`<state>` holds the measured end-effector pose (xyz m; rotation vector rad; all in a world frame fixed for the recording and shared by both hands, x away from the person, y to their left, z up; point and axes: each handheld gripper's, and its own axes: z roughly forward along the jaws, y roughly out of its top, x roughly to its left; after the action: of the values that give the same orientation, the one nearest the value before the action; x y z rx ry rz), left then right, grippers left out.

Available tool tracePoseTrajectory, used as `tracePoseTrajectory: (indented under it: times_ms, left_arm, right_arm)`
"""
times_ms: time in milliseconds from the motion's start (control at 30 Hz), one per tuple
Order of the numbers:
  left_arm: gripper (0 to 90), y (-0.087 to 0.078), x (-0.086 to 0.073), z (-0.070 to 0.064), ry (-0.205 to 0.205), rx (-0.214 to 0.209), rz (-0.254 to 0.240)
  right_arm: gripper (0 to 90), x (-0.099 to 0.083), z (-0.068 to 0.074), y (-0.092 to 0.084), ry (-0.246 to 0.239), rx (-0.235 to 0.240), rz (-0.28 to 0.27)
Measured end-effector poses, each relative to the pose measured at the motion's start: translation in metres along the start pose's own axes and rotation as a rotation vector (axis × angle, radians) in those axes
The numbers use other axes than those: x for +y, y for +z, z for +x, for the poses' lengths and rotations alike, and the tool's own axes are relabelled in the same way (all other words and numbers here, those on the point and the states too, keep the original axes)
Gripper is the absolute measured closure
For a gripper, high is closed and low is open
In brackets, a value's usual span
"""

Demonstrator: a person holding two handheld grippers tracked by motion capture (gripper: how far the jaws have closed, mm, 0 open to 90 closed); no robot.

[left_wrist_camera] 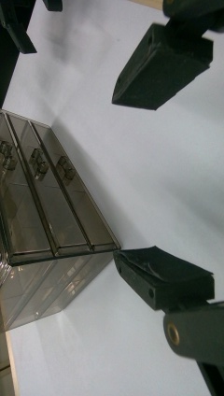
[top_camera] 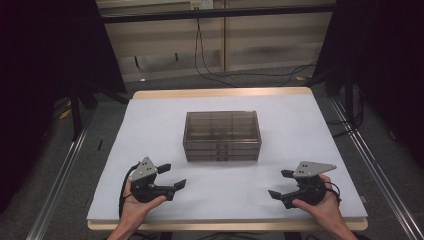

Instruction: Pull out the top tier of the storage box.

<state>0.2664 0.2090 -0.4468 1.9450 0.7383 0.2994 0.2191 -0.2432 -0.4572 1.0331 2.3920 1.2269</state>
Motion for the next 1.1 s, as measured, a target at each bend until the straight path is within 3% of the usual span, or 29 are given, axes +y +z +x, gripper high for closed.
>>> tracePoseTrajectory:
  times_ms: [300,400,633,867,967,1100]
  left_arm:
    - [19.4,-0.001,0.002,-0.005,0.027,0.014,-0.003]
    - [27.3,-0.001,0.002,-0.007,0.038,0.012,0.002]
    - [33.3,0.001,0.006,-0.013,0.071,0.017,-0.015]
    - [32.4,0.008,0.009,-0.018,0.12,0.02,-0.001]
    - [28.3,0.012,0.011,-0.022,0.106,-0.003,0.01]
    - [26.2,0.015,0.015,-0.026,0.125,-0.007,0.023]
  right_arm:
    - [17.0,0.0,0.0,0.0,0.0,-0.002,0.001]
    - [17.0,0.0,0.0,0.0,0.001,-0.002,-0.001]
    - [17.0,0.0,0.0,0.0,-0.002,-0.002,0.0]
    - [17.0,0.001,0.001,0.002,-0.001,-0.004,0.005]
    - [17.0,0.001,0.0,0.001,-0.002,-0.005,0.002]
    - [16.9,0.001,0.001,0.001,-0.004,-0.004,0.003]
